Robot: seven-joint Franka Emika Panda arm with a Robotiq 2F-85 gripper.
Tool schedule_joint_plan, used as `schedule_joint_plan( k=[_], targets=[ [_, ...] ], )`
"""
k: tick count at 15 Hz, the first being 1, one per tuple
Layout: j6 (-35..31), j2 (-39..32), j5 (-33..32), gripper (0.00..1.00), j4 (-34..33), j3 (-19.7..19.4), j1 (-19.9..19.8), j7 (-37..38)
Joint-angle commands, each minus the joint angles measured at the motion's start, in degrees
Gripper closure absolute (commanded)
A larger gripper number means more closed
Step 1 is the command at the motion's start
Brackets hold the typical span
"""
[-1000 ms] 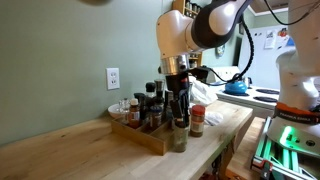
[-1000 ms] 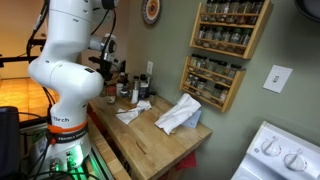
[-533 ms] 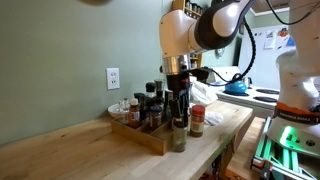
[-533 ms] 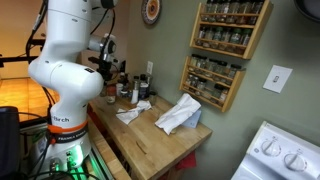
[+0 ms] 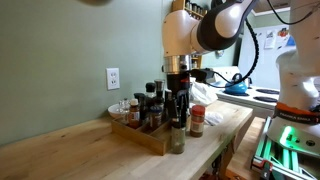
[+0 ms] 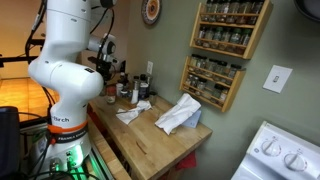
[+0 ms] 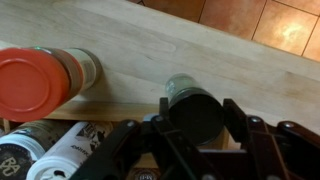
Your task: Put the orange lid on the bottle on the right and the black lid on the container on the left
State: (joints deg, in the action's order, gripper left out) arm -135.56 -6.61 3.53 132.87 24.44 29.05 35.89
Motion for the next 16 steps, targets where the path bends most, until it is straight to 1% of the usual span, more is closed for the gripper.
schedule_joint_plan(
  k=[1, 2, 3, 4, 6, 7, 11, 12, 16],
  targets=[
    [-1.5, 0.5, -0.2, 0.69, 1.9, 0.3, 0.3, 2.0],
    [-1.2, 0.5, -0.3, 0.69, 1.7, 0.3, 0.3, 2.2],
    [-1.0, 0.5, -0.3, 0.19, 1.7, 0.4, 0.3, 2.4],
    [-1.0, 0.6, -0.2, 0.19, 1.7, 0.5, 0.3, 2.0],
    [-0.9, 1.0, -0.4, 0.05, 1.9, 0.6, 0.4, 2.3],
    [-0.8, 1.3, -0.4, 0.0, 2.0, 0.7, 0.4, 2.3],
    [0.2, 4.2, 0.1, 0.0, 2.8, 1.1, 0.4, 2.2],
    [1.3, 6.1, 1.1, 0.0, 3.3, 1.4, 0.2, 1.3],
    [1.6, 15.1, 4.3, 0.0, 6.1, 2.6, 0.0, -2.4]
  ],
)
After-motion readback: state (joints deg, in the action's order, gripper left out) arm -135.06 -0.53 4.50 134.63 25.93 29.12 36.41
